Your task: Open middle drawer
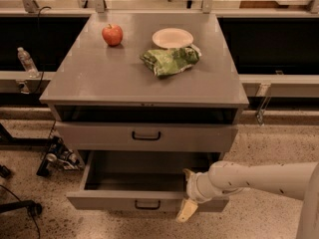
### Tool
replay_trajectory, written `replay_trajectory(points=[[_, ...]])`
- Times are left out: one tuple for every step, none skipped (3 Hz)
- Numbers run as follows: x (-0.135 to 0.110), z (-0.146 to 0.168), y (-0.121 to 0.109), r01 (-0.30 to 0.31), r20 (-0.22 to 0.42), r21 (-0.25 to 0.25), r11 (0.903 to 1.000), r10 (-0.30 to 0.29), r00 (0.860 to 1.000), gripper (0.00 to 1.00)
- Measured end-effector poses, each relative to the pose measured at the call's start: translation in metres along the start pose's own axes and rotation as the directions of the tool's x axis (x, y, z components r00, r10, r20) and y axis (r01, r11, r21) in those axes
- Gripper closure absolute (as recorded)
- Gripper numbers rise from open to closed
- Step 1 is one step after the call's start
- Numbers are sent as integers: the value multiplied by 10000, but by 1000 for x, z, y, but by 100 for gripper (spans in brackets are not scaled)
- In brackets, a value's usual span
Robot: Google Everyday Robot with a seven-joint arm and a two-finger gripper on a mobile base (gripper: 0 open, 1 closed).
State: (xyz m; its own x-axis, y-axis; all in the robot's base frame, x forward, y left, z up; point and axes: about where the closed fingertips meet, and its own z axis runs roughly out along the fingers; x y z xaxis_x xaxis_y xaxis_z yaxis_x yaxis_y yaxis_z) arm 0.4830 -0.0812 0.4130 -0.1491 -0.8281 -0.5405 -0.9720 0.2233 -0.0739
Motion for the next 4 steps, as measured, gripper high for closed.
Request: replay_trajectory(points=[[4,5,0,-64,-91,-90,9999,63,9999,25],[7,8,2,-129,-128,-170,9998,127,9998,48],[10,1,29,-207,-140,-384,9990,202,9997,80],[15,-5,54,-394,-96,-623,9973,389,9992,100]])
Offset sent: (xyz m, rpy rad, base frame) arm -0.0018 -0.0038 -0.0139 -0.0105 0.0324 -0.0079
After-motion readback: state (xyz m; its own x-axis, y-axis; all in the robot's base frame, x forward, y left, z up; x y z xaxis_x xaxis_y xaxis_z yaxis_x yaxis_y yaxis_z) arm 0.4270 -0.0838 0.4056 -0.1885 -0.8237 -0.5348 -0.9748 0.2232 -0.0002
